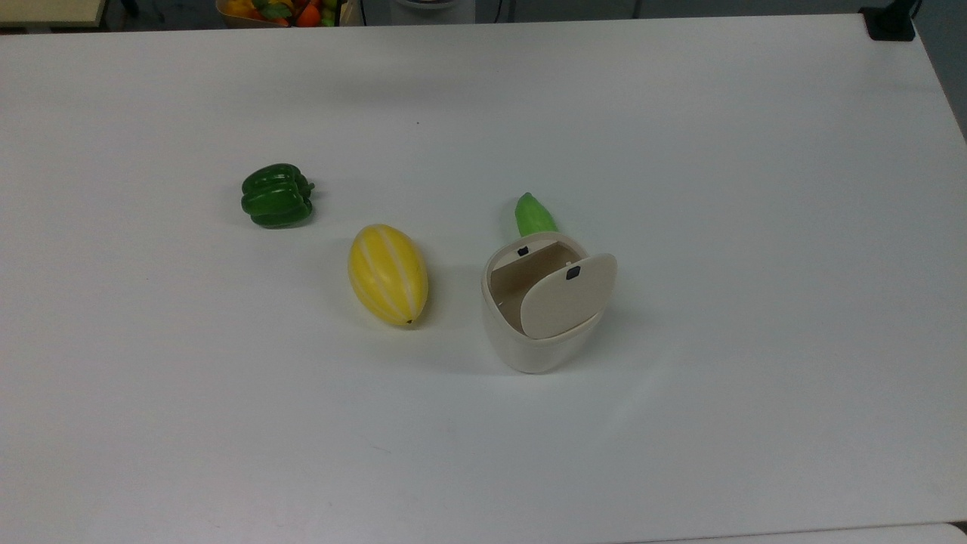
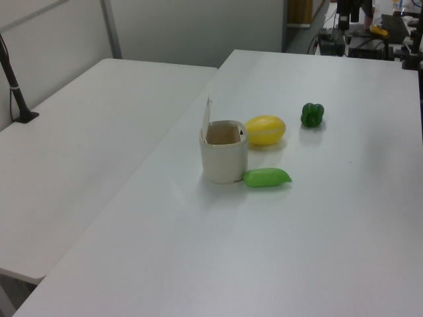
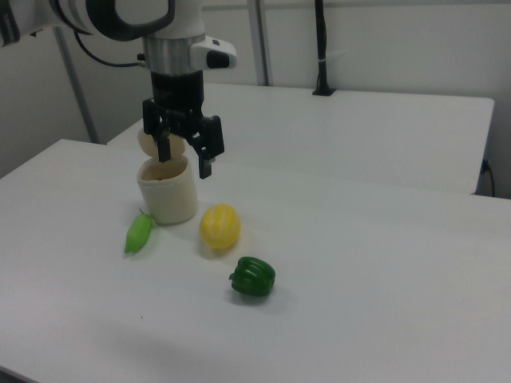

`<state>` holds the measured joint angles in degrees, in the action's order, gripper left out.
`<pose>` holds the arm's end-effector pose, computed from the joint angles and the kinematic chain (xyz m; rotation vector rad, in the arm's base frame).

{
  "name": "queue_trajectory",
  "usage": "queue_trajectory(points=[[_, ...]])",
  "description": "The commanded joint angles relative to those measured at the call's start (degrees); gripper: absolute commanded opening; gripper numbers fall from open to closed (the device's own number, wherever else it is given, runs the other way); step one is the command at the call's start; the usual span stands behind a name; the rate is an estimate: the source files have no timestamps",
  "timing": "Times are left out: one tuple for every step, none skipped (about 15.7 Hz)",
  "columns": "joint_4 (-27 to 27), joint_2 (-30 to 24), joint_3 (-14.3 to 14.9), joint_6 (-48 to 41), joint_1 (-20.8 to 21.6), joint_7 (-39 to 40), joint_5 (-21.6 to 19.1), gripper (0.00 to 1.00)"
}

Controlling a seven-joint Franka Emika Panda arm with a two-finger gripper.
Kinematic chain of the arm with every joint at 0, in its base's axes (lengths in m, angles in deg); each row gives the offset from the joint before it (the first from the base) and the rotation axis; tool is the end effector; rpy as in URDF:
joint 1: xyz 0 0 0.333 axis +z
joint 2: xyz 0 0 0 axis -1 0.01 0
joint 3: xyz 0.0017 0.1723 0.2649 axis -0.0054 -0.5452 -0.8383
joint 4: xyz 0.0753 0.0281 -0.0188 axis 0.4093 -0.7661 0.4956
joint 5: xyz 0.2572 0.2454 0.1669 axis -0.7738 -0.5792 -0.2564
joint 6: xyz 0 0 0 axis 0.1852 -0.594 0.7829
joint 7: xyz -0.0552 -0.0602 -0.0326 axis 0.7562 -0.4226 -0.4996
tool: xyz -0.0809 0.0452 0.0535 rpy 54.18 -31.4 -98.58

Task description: Close garbage bin

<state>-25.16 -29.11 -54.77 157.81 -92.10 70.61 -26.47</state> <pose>0.5449 -0.1173 0.6309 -3.0707 0.1241 0.1621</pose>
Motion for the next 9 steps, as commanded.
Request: queue_trajectory(points=[[-0.24,-0.33,0.04,-0.52,0.47,-0.29,-0.12,1.0],[-0.24,-0.33,0.04,-0.52,0.47,-0.37,-0.2,1.0],[-0.24,-0.24,0.04,-0.43,0.56,-0.64,-0.12,1.0],[-0.15,0.02,-0.04,-0.35,0.56,-0.73,-0.12,1.0],[-0.15,0.28,-0.05,-0.17,0.47,-0.55,-0.2,1.0],[-0.15,0.46,-0.05,0.87,0.56,-0.29,-0.29,1.0],[-0.15,0.55,-0.13,1.93,0.65,-0.2,-0.55,1.0],[-0.15,0.64,-0.13,2.2,1.08,-0.2,-0.73,1.0],[-0.15,0.46,-0.13,2.2,1.96,-0.02,-0.91,1.0]])
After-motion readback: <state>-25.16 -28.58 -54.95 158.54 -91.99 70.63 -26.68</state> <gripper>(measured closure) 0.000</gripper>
